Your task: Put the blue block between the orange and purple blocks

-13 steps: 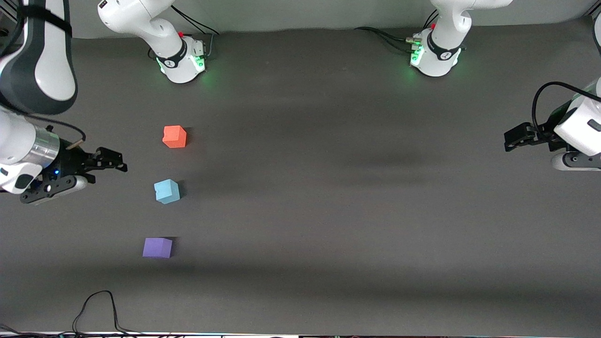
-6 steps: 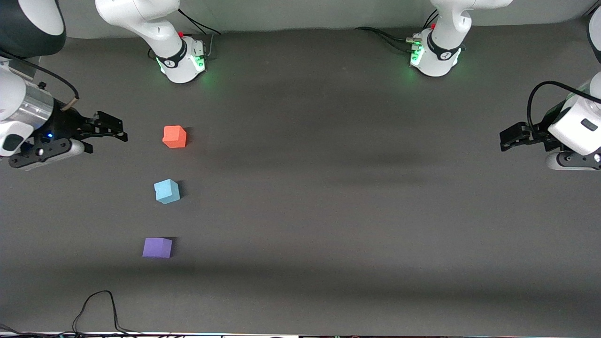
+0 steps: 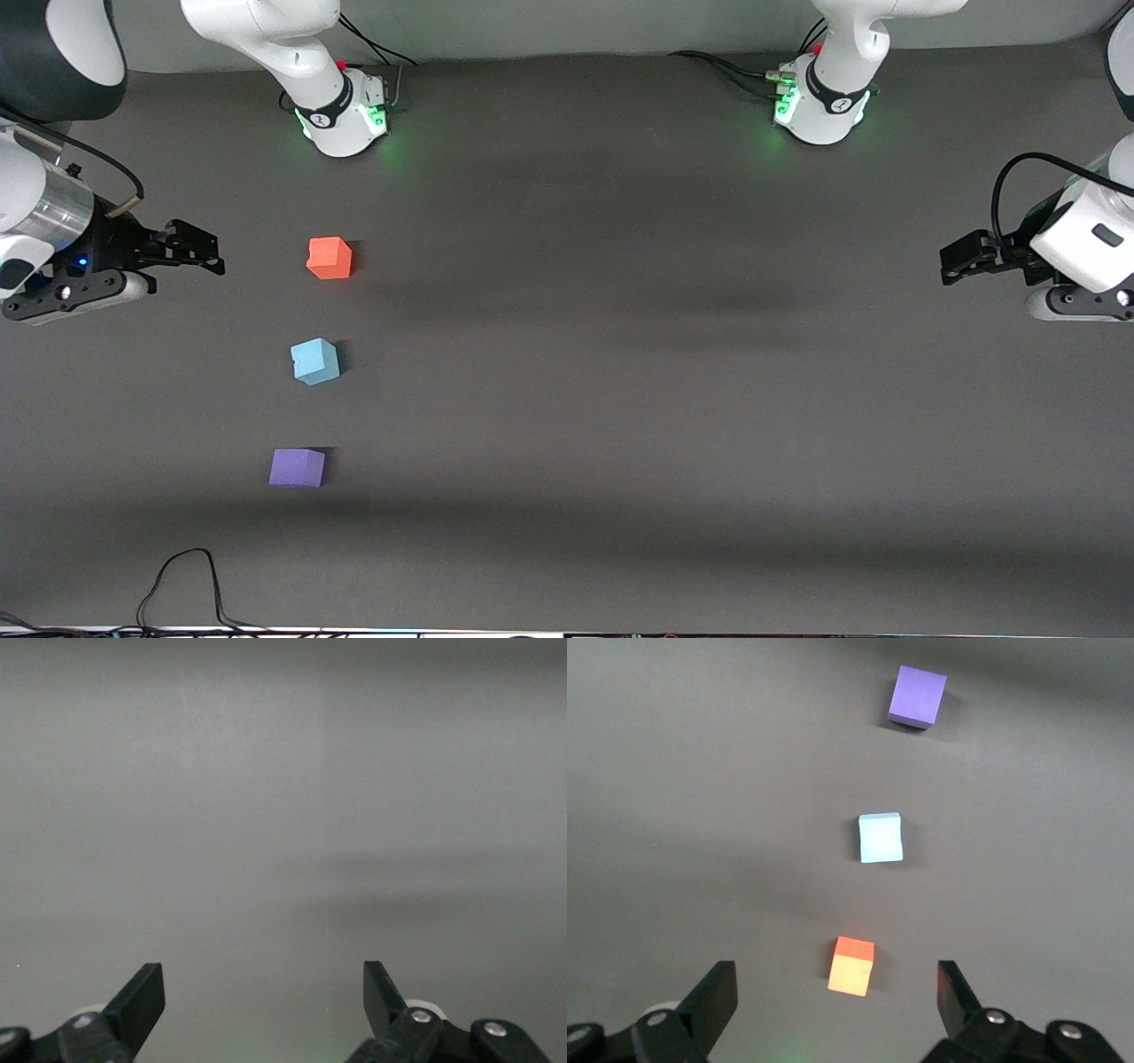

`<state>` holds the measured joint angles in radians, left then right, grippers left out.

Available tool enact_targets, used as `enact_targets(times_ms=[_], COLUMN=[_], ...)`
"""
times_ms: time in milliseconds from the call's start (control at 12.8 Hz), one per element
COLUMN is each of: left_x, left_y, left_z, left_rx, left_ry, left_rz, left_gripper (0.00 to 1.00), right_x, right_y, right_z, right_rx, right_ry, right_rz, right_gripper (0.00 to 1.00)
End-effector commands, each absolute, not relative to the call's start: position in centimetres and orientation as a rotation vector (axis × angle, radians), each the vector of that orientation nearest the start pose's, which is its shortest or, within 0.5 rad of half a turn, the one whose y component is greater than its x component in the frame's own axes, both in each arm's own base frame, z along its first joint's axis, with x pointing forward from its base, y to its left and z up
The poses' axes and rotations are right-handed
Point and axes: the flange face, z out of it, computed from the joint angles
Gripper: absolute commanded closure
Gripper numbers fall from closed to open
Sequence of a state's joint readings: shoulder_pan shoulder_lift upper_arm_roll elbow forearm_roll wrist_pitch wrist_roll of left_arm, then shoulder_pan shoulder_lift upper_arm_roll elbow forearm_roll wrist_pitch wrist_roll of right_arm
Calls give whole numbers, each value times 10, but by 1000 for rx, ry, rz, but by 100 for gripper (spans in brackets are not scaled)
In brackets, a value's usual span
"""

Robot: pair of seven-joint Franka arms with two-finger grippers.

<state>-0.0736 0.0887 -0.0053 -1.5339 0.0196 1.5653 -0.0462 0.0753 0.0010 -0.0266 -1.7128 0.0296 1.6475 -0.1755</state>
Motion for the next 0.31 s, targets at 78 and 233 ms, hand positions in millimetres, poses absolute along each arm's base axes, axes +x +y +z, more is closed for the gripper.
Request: enact_targets(times_ms=[78,233], left_x=[573,573], left_y=[-48,-48], left_z=[597,597], left_rx=[-3142,-3142], left_ry=[34,34], left_rz=[97,99], left_gripper=[0,0], right_x=[543,540], right_y=[30,28], right_z=[575,578], right_rx=[-3121,-3108], right_ry=[-339,-334], right_rz=[70,90], right_gripper=[0,0])
